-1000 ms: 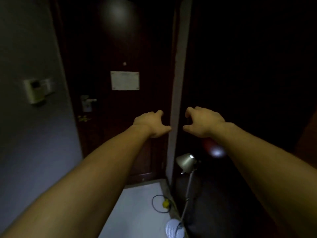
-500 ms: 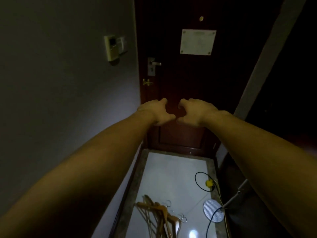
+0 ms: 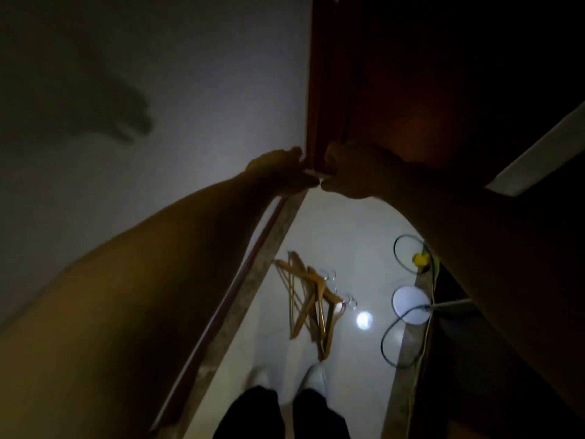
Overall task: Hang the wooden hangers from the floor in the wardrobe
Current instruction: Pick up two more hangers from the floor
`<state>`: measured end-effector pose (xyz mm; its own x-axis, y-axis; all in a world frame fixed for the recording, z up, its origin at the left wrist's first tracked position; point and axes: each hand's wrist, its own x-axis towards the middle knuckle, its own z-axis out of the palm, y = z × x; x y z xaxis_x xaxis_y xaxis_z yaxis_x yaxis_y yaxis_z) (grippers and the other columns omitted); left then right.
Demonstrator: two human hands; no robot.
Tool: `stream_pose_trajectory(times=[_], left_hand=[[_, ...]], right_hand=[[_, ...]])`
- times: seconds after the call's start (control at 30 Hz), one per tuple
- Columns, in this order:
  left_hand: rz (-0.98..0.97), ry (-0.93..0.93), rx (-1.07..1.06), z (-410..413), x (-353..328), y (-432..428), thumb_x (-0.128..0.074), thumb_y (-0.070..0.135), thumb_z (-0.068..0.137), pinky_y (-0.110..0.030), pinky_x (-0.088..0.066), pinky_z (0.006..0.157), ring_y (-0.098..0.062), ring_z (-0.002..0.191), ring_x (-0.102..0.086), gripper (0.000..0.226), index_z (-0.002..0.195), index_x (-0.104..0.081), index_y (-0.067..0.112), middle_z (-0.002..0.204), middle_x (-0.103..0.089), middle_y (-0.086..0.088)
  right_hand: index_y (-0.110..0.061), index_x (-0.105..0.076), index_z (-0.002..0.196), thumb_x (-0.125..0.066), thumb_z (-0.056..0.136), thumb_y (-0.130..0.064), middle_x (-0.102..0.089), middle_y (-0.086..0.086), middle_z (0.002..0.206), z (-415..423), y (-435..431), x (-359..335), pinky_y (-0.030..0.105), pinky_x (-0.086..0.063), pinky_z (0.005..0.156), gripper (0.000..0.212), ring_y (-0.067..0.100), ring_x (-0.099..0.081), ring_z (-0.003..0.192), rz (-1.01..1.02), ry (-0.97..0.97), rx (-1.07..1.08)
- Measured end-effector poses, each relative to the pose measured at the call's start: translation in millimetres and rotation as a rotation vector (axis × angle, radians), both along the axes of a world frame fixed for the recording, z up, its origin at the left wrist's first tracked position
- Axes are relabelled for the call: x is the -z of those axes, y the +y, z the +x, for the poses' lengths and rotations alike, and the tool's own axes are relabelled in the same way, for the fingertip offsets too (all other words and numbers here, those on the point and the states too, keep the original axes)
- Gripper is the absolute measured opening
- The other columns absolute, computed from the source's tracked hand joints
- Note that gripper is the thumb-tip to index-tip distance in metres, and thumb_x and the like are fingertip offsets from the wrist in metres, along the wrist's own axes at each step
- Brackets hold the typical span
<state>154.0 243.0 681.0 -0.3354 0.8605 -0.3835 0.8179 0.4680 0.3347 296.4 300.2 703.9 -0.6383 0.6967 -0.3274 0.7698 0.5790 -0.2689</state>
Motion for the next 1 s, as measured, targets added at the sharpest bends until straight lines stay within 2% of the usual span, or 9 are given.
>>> stream_pose_trajectory(times=[0.13, 0.3, 0.4, 0.53, 0.63, 0.67, 0.73, 0.8, 1.0], left_hand=[[-0.13, -0.026, 0.011, -7, 73, 1, -0.061, 0.059, 0.087, -0.042, -0.04, 0.108, -0.029, 0.136, -0.045, 0.085, 0.153, -0.029, 0.016, 0.152, -0.044, -0.01], [-0.217, -0.068, 0.014, -14, 153, -4, -0.062, 0.055, 0.087, -0.043, -0.047, 0.1, -0.03, 0.126, -0.054, 0.078, 0.15, -0.033, 0.02, 0.145, -0.051, -0.011], [-0.307, -0.119, -0.002, -18, 201, -10, -0.064, 0.052, 0.088, -0.035, -0.049, 0.086, -0.026, 0.109, -0.061, 0.077, 0.152, -0.032, 0.024, 0.142, -0.054, -0.009], [-0.394, -0.183, 0.003, -18, 259, -17, -0.06, 0.048, 0.093, -0.031, -0.048, 0.086, -0.026, 0.116, -0.056, 0.068, 0.149, -0.036, 0.018, 0.143, -0.05, -0.011], [-0.452, -0.23, 0.031, -14, 297, -20, -0.054, 0.039, 0.099, -0.019, -0.04, 0.066, -0.018, 0.092, -0.054, 0.051, 0.142, -0.045, 0.013, 0.115, -0.056, -0.005], [-0.475, -0.22, 0.039, -14, 312, -22, -0.056, 0.039, 0.098, -0.021, -0.041, 0.07, -0.019, 0.094, -0.057, 0.051, 0.141, -0.046, 0.013, 0.114, -0.058, -0.005], [-0.489, -0.183, 0.079, -14, 346, -28, -0.059, 0.044, 0.095, -0.029, -0.04, 0.082, -0.026, 0.117, -0.056, 0.059, 0.144, -0.043, 0.014, 0.135, -0.055, -0.011], [-0.524, -0.173, 0.105, -13, 380, -35, -0.058, 0.047, 0.095, -0.032, -0.037, 0.083, -0.03, 0.129, -0.049, 0.066, 0.148, -0.037, 0.015, 0.147, -0.047, -0.013], [-0.63, -0.156, 0.187, 1, 470, -46, -0.056, 0.063, 0.084, -0.041, -0.043, 0.097, -0.036, 0.132, -0.046, 0.082, 0.151, -0.034, 0.02, 0.149, -0.045, -0.014]], right_hand=[[-0.013, -0.04, 0.145, -0.06, 0.098, -0.036, -0.052, 0.012, 0.14, -7, 1, 72, 0.038, -0.048, 0.094, 0.056, 0.03, -0.055, 0.122, -0.129, -0.045, 0.003], [-0.019, -0.035, 0.148, -0.062, 0.093, -0.045, -0.053, 0.013, 0.14, -11, 2, 161, 0.046, -0.048, 0.101, 0.066, 0.034, -0.054, 0.125, -0.199, -0.151, 0.042], [-0.018, -0.041, 0.141, -0.064, 0.092, -0.044, -0.058, 0.009, 0.127, -15, -2, 215, 0.038, -0.051, 0.087, 0.059, 0.028, -0.059, 0.109, -0.272, -0.155, 0.086], [-0.018, -0.044, 0.137, -0.064, 0.093, -0.046, -0.058, 0.004, 0.101, -19, -10, 284, 0.032, -0.049, 0.07, 0.055, 0.019, -0.058, 0.084, -0.388, -0.174, 0.116], [-0.017, -0.044, 0.137, -0.063, 0.094, -0.044, -0.055, 0.003, 0.095, -20, -15, 330, 0.029, -0.048, 0.065, 0.054, 0.018, -0.057, 0.08, -0.451, -0.204, 0.12], [-0.017, -0.043, 0.137, -0.063, 0.095, -0.041, -0.055, 0.002, 0.093, -19, -16, 347, 0.028, -0.047, 0.062, 0.053, 0.018, -0.057, 0.078, -0.472, -0.206, 0.123], [-0.019, -0.042, 0.139, -0.063, 0.095, -0.039, -0.054, 0.002, 0.088, -18, -21, 378, 0.027, -0.046, 0.058, 0.053, 0.017, -0.057, 0.073, -0.509, -0.192, 0.137], [-0.02, -0.043, 0.136, -0.064, 0.095, -0.038, -0.052, 0.002, 0.084, -16, -28, 411, 0.026, -0.041, 0.053, 0.049, 0.015, -0.054, 0.068, -0.544, -0.203, 0.16], [-0.017, -0.052, 0.116, -0.068, 0.093, -0.031, -0.06, 0.005, 0.098, -2, -52, 511, 0.023, -0.042, 0.055, 0.032, 0.014, -0.056, 0.071, -0.703, -0.272, 0.26]])
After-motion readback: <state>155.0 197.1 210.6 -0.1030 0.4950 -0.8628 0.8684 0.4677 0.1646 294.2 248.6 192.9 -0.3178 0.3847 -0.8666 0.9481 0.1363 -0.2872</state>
